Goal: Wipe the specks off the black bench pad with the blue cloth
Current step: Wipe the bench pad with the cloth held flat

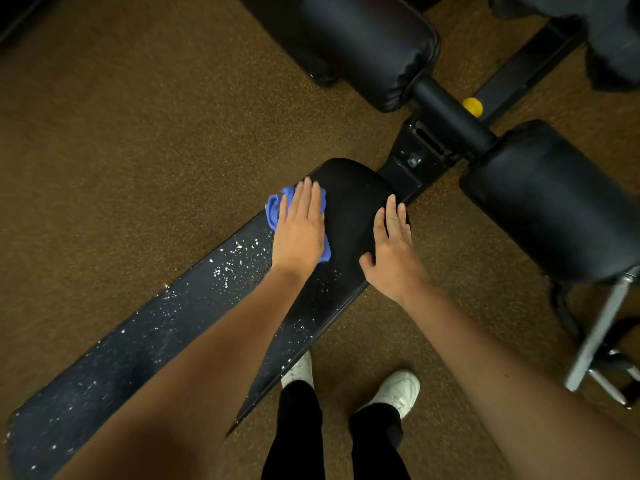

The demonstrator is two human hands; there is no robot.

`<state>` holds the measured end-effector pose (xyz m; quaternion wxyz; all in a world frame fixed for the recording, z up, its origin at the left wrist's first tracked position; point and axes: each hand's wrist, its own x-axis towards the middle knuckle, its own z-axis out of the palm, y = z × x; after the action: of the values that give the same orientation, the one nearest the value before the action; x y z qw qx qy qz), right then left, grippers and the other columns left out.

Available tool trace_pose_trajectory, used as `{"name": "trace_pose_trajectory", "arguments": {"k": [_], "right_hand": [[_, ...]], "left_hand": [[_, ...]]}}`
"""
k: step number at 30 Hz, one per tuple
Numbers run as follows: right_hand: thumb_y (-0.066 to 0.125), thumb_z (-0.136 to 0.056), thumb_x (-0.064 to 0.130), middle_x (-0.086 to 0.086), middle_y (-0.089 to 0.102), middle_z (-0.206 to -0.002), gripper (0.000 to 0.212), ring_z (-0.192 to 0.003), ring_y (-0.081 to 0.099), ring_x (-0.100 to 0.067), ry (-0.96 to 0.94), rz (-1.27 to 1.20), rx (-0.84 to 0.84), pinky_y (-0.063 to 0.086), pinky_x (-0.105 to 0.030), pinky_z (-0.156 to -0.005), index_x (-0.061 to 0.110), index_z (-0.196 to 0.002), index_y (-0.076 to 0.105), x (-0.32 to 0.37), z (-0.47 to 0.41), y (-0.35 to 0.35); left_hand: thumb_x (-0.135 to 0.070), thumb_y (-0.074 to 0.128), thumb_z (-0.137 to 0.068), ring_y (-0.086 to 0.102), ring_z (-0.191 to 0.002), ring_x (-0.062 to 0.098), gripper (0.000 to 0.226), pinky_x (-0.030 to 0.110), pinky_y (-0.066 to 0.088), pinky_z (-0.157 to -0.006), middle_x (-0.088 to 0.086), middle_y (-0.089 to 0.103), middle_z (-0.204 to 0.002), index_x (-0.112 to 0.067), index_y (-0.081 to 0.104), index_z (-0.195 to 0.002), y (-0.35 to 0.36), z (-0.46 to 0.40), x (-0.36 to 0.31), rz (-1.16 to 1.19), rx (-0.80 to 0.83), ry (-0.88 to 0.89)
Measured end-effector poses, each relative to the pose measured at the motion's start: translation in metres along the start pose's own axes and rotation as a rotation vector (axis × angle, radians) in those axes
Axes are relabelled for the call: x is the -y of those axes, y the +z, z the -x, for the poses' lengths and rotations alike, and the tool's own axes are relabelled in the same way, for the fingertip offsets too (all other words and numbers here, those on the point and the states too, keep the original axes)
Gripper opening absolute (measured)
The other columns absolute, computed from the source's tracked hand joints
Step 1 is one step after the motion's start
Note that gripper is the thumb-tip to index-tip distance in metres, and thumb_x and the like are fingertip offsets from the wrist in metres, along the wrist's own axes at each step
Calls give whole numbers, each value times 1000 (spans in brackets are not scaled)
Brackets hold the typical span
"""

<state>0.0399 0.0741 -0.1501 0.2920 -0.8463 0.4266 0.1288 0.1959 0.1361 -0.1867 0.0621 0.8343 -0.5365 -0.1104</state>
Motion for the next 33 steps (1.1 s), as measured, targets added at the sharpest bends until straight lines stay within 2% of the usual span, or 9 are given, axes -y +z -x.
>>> {"name": "trace_pose_trajectory", "arguments": {"k": [2, 6, 11, 13, 16, 22, 24, 29, 33], "right_hand": [[46, -94, 23, -14, -24, -153, 76, -141, -21, -27, -4, -5, 6, -2, -35, -115, 0, -147, -2, -1, 0, -1], [46, -93, 23, -13, -23, -153, 76, -141, -21, -26, -11, -4, 8, -2, -36, -116, 0, -148, -1, -2, 0, -1], [47, -93, 24, -14, -22, -153, 76, -141, -19, -27, -3, 1, -10, -2, -35, -115, 0, -147, -1, 1, 0, -1], [47, -93, 24, -14, -23, -153, 77, -141, -20, -26, -4, -2, -9, -3, -35, -115, 1, -148, -2, 0, 0, -1], [48, -93, 23, -13, -23, -154, 76, -141, -19, -26, -14, -11, -5, -1, -36, -115, 1, -148, 0, -1, 1, 0], [47, -92, 23, -13, -23, -153, 76, -142, -19, -27, -19, -5, 2, 0, -36, -116, 1, -148, 1, -3, 0, 0], [48, -92, 24, -14, -23, -153, 77, -141, -20, -27, -13, 7, -7, -1, -36, -115, 0, -148, -1, -2, 0, 2], [49, -92, 25, -14, -25, -153, 80, -141, -21, -27, -12, 8, -10, -4, -35, -115, 0, -147, -3, -1, 0, 3], [49, -92, 27, -14, -25, -152, 79, -141, -21, -28, -24, 16, 2, -1, -37, -116, 1, -148, -2, -3, 1, 1]], "left_hand": [[-25, 27, -96, 28, -138, 29, 49, 51, 13, -111, 15, 34, -147, -5, 33, -141, 2, 19, 7, -67, -11, -3], [-40, 27, -97, 8, -143, 32, 51, 60, 1, -108, 17, 18, -153, -27, 23, -146, -2, 14, 6, -92, 23, -207], [-35, 27, -100, 10, -143, 30, 55, 52, 7, -113, 20, 16, -153, -17, 11, -149, -2, -10, -3, 4, 47, -363], [-35, 22, -97, 21, -139, 33, 56, 52, 14, -112, 22, 27, -149, -9, 22, -146, -4, -2, -3, -4, 35, -317], [-31, 24, -93, 37, -131, 38, 56, 54, 28, -106, 26, 40, -140, -1, 38, -137, -4, 24, 4, -25, 50, -91], [-21, 28, -102, 10, -143, 28, 49, 40, 5, -115, 20, 15, -153, -6, 16, -147, -11, -14, 6, -6, 69, -186], [-20, 27, -102, 8, -143, 28, 49, 39, 2, -115, 20, 13, -153, -6, 14, -147, -10, -22, 1, -17, 81, -140], [-23, 30, -97, 26, -138, 31, 49, 50, 21, -111, 19, 31, -148, -6, 30, -142, 1, 22, 1, -116, 86, 91], [-33, 23, -98, 26, -138, 32, 49, 58, 23, -107, 12, 32, -149, -16, 34, -142, -1, 24, 13, -94, 85, -22]]}}
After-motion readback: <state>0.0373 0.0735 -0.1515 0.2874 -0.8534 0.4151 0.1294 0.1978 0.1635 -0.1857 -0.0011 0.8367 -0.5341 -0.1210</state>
